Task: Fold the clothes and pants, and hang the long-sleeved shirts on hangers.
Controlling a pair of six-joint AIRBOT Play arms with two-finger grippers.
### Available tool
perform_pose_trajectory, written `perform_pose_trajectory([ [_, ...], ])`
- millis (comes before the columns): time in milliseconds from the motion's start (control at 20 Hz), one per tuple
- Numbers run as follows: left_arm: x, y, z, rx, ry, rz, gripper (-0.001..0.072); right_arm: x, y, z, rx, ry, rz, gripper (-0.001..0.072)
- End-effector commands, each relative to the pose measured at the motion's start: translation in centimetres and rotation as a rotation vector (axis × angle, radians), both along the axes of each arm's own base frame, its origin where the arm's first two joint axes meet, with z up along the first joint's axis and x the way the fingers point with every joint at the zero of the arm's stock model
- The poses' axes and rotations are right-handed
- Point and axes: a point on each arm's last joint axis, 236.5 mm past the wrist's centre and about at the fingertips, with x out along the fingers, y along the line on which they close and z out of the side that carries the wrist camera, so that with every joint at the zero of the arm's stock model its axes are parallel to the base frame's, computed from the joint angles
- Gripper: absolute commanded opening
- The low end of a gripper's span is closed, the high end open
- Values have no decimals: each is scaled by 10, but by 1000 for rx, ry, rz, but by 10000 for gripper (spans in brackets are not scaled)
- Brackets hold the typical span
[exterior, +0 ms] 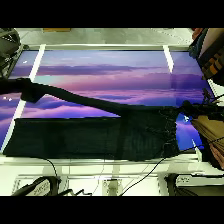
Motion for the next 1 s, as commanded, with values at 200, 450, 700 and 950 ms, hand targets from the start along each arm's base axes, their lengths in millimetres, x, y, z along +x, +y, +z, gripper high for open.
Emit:
perform_pose_trajectory([
  [200, -116, 6, 21, 179, 225, -3, 23, -2, 2, 0, 4, 6, 9, 32],
  [450, -81, 27, -66, 297, 474, -181, 23, -2, 0, -1, -13, -1, 22, 32],
  [700, 38, 2, -148, 415, 330, -323, 27, -5, -9, -7, -65, 13, 29, 32],
  [950, 116, -16, -157, 484, 61, -309, 54, -5, -10, -7, -65, 12, 28, 32],
])
